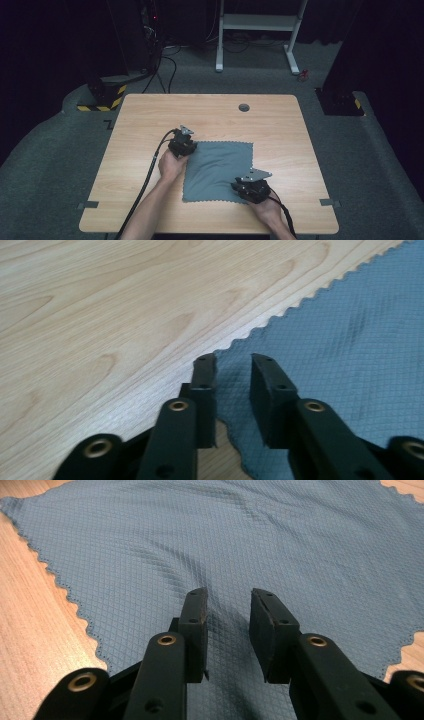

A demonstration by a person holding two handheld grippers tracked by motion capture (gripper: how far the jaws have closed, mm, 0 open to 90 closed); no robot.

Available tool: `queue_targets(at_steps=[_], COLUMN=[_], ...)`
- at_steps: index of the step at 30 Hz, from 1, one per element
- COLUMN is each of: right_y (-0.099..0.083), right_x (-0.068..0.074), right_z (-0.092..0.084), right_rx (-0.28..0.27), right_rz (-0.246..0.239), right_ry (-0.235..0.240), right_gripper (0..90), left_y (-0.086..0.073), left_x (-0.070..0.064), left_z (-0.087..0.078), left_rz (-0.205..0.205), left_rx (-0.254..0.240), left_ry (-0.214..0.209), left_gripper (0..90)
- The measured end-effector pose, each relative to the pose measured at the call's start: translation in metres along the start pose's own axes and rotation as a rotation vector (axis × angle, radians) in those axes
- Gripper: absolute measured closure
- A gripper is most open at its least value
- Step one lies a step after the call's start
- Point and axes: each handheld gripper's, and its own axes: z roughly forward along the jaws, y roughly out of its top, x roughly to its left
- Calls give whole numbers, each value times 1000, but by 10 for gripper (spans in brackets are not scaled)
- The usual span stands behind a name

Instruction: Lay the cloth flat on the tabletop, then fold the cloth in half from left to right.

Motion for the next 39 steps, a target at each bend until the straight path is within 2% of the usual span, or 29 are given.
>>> queue_targets(at_steps=[2, 3, 5, 6, 7, 11, 15, 18, 19, 20, 22, 25, 26, 28, 31, 33, 35, 36, 37, 39], right_y=[0, 0, 0, 0, 0, 1, 4, 4, 4, 4, 4, 4, 4, 4, 7, 9, 14, 16, 20, 24], right_x=[0, 0, 0, -1, -1, -2, -5, -7, -7, -7, -7, -1, 0, 0, 1, 4, 16, 21, 30, 38], right_z=[0, 0, -1, -1, -1, -1, 0, 3, 3, 3, 3, 4, 4, 4, 4, 3, 4, 4, 6, 10], right_rx=[2, 4, 4, 4, 3, 2, 8, 13, 9, 9, 11, 12, 13, 15, 34, 33, 33, 29, 27, 21], right_rz=[10, 11, 17, 17, 18, 33, 40, 42, 42, 41, 49, 9, 7, 19, 28, 39, 15, 5, -18, -23], right_ry=[5, 7, 11, 11, 9, -3, -13, -14, -12, -12, -5, -27, -43, -44, -46, -31, -18, -6, 15, 45], right_gripper=[679, 677, 665, 659, 653, 615, 587, 575, 573, 569, 544, 501, 493, 493, 493, 493, 492, 491, 490, 492], left_y=[-2, -6, -13, -15, -20, -37, -54, -61, -63, -65, -65, -69, -70, -72, -75, -75, -72, -67, -64, -59], left_x=[5, 9, 9, 7, 1, -19, -36, -44, -45, -46, -44, -41, -42, -41, -36, -30, -26, -22, -20, -16], left_z=[-3, -8, -20, -25, -32, -48, -52, -49, -49, -49, -50, -51, -51, -53, -56, -58, -61, -61, -60, -59], left_rz=[-35, -68, -100, -95, -74, -3, 6, 54, 70, 64, 84, 81, 77, 66, 14, 2, -14, -34, -49, -69], left_rx=[0, -15, -57, -70, -81, -85, -84, -67, -76, -84, -82, -101, -102, -102, -104, -131, -138, -110, -105, -104], left_ry=[36, 18, -35, -53, -77, -124, -165, -141, -130, -124, -98, -89, -88, -91, -120, -141, -153, -155, -162, -188], left_gripper=[649, 640, 603, 589, 576, 522, 487, 482, 483, 491, 502, 499, 495, 468, 431, 418, 424, 416, 373, 393])
